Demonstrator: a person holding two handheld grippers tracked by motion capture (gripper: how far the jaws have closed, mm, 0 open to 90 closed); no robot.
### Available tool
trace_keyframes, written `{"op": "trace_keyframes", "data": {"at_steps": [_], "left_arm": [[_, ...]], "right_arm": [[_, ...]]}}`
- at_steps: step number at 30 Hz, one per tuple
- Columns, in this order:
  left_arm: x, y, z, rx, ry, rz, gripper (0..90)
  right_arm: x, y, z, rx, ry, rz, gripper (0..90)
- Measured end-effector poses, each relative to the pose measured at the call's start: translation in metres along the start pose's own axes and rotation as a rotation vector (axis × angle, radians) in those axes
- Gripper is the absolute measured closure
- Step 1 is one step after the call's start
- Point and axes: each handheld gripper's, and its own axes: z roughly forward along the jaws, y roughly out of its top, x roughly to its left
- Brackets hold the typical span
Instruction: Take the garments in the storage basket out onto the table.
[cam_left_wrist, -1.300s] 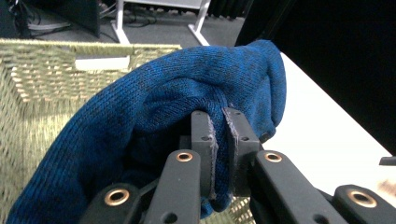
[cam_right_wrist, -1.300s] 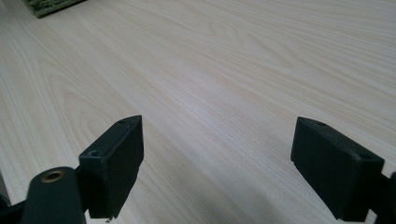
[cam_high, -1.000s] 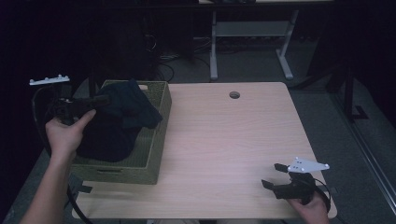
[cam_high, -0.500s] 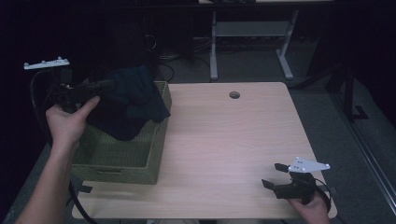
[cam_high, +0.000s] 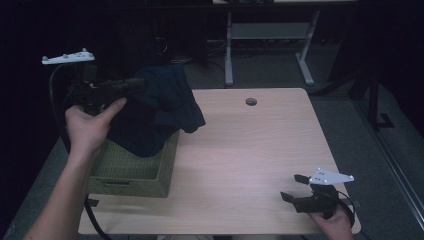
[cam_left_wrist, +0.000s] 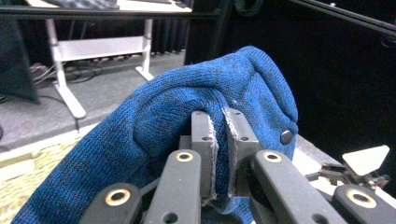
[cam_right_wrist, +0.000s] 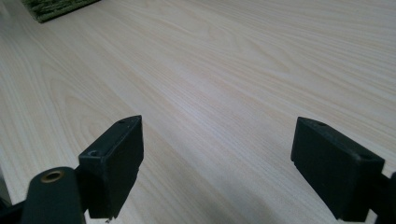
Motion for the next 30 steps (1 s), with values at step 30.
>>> {"op": "trace_keyframes", "data": {"at_steps": [30], "left_arm": [[-0.081, 0.025, 0.072, 0.069, -0.179, 0.125, 84.1]], "right_arm": [[0.0, 0.001, -0.002, -0.012, 0.007, -0.007, 16.7]]}}
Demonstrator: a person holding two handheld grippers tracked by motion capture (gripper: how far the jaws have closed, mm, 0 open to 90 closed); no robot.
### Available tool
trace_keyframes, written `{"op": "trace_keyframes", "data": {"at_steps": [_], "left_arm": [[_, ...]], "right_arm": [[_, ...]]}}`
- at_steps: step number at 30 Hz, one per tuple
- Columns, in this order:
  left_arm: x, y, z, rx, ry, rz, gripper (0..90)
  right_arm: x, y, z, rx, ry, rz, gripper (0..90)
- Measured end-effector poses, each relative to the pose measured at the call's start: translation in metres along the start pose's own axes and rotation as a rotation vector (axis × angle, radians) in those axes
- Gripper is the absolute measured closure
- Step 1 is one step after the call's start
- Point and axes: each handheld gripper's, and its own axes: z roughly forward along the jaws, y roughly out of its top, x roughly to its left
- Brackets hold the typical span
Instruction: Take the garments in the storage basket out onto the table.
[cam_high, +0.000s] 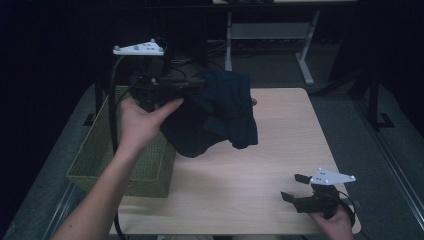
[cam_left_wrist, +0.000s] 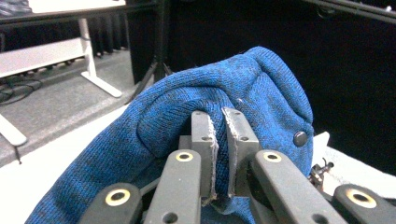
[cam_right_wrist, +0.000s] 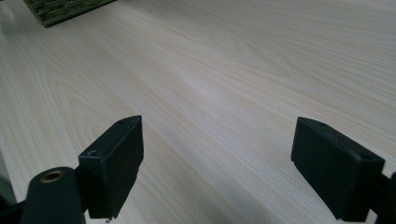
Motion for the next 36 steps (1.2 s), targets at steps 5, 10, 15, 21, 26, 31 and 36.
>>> {"op": "trace_keyframes", "data": {"at_steps": [5, 10, 15, 21, 26, 31, 36], "left_arm": [[-0.007, -0.002, 0.02, 0.009, -0.04, -0.002, 84.1], [-0.012, -0.011, 0.039, 0.021, -0.075, -0.015, 84.1], [-0.013, -0.023, 0.059, 0.051, -0.094, -0.033, 84.1], [-0.004, -0.041, 0.083, 0.085, -0.111, -0.078, 84.1], [0.014, -0.058, 0.106, 0.127, -0.112, -0.135, 84.1], [0.028, -0.075, 0.13, 0.17, -0.119, -0.174, 84.0], [0.037, -0.088, 0.148, 0.205, -0.119, -0.198, 83.8]], "right_arm": [[0.001, 0.001, -0.001, -0.004, 0.002, 0.0, 16.7], [0.002, 0.001, -0.003, -0.011, 0.006, -0.001, 16.7], [0.003, 0.001, -0.003, -0.015, 0.008, -0.005, 16.8], [0.004, 0.001, -0.002, -0.015, 0.013, -0.006, 16.9], [0.004, 0.002, -0.002, -0.015, 0.012, -0.012, 16.9], [0.005, 0.001, -0.002, -0.008, 0.014, -0.018, 16.9], [0.005, 0.001, -0.002, -0.018, 0.01, -0.018, 16.9]]}}
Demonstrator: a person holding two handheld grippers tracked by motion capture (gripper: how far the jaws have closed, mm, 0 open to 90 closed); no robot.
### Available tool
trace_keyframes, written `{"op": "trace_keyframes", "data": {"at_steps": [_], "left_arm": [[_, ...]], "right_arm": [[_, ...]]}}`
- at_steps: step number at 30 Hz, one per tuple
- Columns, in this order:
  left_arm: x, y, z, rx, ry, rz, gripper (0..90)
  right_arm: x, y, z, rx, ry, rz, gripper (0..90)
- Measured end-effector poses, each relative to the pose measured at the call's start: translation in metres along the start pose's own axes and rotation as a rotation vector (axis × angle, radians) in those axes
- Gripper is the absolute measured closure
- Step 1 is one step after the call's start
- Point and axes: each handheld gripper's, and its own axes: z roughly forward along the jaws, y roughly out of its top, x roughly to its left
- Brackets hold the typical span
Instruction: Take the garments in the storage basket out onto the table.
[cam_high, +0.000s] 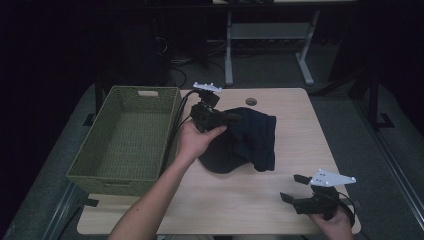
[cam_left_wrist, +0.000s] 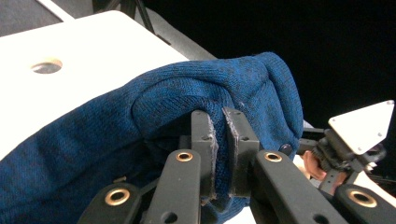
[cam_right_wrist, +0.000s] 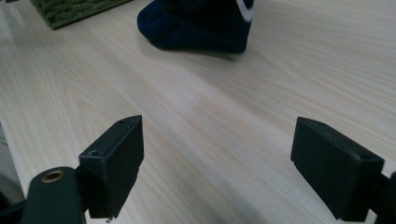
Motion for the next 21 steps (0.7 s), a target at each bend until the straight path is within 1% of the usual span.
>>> {"op": "trace_keyframes", "data": {"at_steps": [4, 6, 7, 8, 10, 13, 14, 17, 18, 19, 21], "left_arm": [[0.005, -0.005, 0.01, 0.019, -0.003, -0.002, 83.7], [0.007, -0.007, 0.014, 0.025, -0.007, -0.005, 83.5], [0.009, -0.008, 0.016, 0.026, -0.007, -0.008, 83.3], [0.01, -0.009, 0.018, 0.027, -0.008, -0.014, 83.2], [0.013, -0.011, 0.021, 0.031, -0.008, -0.017, 82.9], [0.015, -0.012, 0.023, 0.039, -0.007, -0.018, 82.7], [0.016, -0.012, 0.024, 0.04, -0.006, -0.019, 82.7], [0.017, -0.013, 0.025, 0.043, -0.005, -0.019, 82.3], [0.017, -0.013, 0.025, 0.042, -0.005, -0.017, 82.3], [0.017, -0.013, 0.025, 0.043, -0.005, -0.017, 82.3], [0.018, -0.013, 0.025, 0.045, -0.006, -0.015, 82.2]], "right_arm": [[0.001, 0.003, 0.004, -0.01, 0.003, -0.001, 17.3], [0.002, 0.006, 0.006, -0.011, 0.002, 0.01, 19.3], [0.002, 0.008, 0.008, -0.019, 0.015, 0.013, 21.0], [0.002, 0.01, 0.009, -0.032, 0.03, 0.023, 23.3], [0.002, 0.014, 0.012, -0.034, 0.04, 0.035, 29.9], [0.001, 0.018, 0.017, -0.028, 0.029, 0.035, 42.4], [-0.001, 0.019, 0.019, -0.031, 0.044, 0.04, 45.3], [-0.003, 0.023, 0.026, -0.033, 0.066, 0.053, 51.9], [-0.002, 0.024, 0.028, -0.039, 0.068, 0.049, 53.6], [-0.001, 0.026, 0.03, -0.041, 0.059, 0.047, 54.8], [-0.002, 0.029, 0.034, -0.037, 0.059, 0.047, 60.6]]}}
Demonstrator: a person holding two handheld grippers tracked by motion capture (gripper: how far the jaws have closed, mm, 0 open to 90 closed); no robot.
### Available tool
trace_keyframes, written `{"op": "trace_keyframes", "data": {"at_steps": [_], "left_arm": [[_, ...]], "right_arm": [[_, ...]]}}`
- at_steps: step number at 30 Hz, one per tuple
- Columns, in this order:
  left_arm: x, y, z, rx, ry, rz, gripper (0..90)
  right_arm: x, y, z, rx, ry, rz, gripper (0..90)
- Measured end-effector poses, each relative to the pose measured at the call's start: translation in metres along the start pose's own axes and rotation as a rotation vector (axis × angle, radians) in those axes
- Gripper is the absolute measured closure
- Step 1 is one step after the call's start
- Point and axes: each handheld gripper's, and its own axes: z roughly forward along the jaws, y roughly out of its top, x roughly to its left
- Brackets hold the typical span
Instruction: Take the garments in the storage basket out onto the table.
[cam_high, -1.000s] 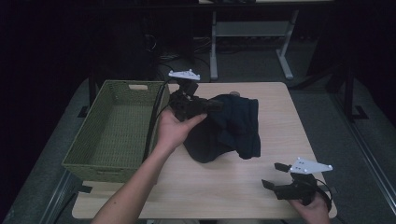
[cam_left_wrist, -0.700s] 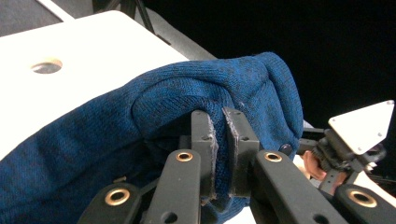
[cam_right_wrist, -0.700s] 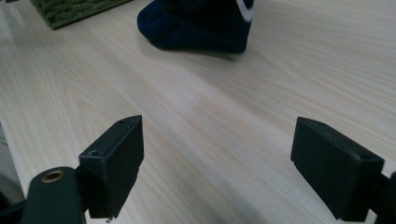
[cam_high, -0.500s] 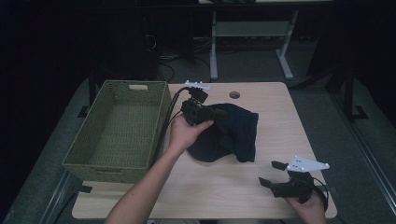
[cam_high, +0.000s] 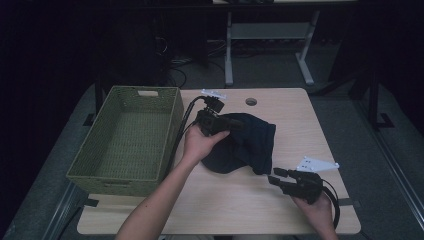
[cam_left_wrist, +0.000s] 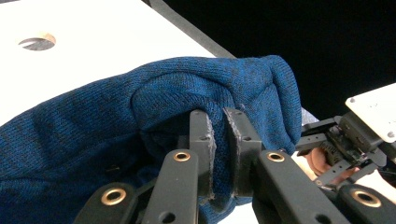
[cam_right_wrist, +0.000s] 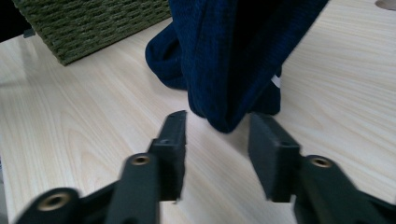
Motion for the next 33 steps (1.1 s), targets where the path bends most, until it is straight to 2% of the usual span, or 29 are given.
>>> {"op": "trace_keyframes", "data": {"at_steps": [1, 2, 4, 6, 11, 15, 17, 21, 25, 33], "left_arm": [[0.0, 0.0, 0.0, 0.003, 0.0, 0.002, 82.2], [0.0, 0.0, 0.0, 0.004, -0.001, 0.005, 81.8], [0.001, -0.001, 0.0, 0.004, 0.0, 0.001, 80.8], [0.002, -0.002, -0.001, 0.002, -0.002, -0.001, 79.0], [0.009, -0.007, -0.006, -0.001, 0.012, -0.025, 71.9], [0.014, -0.012, -0.009, 0.002, 0.016, -0.038, 69.5], [0.015, -0.015, -0.012, -0.015, 0.023, -0.047, 68.2], [0.017, -0.018, -0.016, -0.03, 0.026, -0.056, 67.3], [0.019, -0.023, -0.016, -0.024, 0.029, -0.062, 68.6], [0.021, -0.045, -0.009, 0.0, 0.011, -0.079, 71.3]], "right_arm": [[0.0, 0.001, 0.002, 0.0, -0.002, -0.003, 65.0], [-0.001, 0.002, 0.004, -0.001, -0.006, 0.001, 73.0], [-0.003, 0.003, 0.006, -0.007, 0.018, 0.006, 83.6], [-0.006, 0.004, 0.009, -0.003, 0.035, 0.015, 86.4], [-0.01, 0.004, 0.002, -0.02, 0.024, 0.031, 87.2], [-0.013, 0.006, -0.008, -0.035, 0.012, 0.038, 87.2], [-0.015, 0.007, -0.014, -0.043, 0.003, 0.04, 87.2], [-0.017, 0.007, -0.019, -0.044, -0.008, 0.04, 87.3], [-0.021, 0.006, -0.021, -0.042, -0.025, 0.05, 87.2], [-0.039, 0.002, -0.026, -0.038, -0.076, 0.108, 86.3]]}}
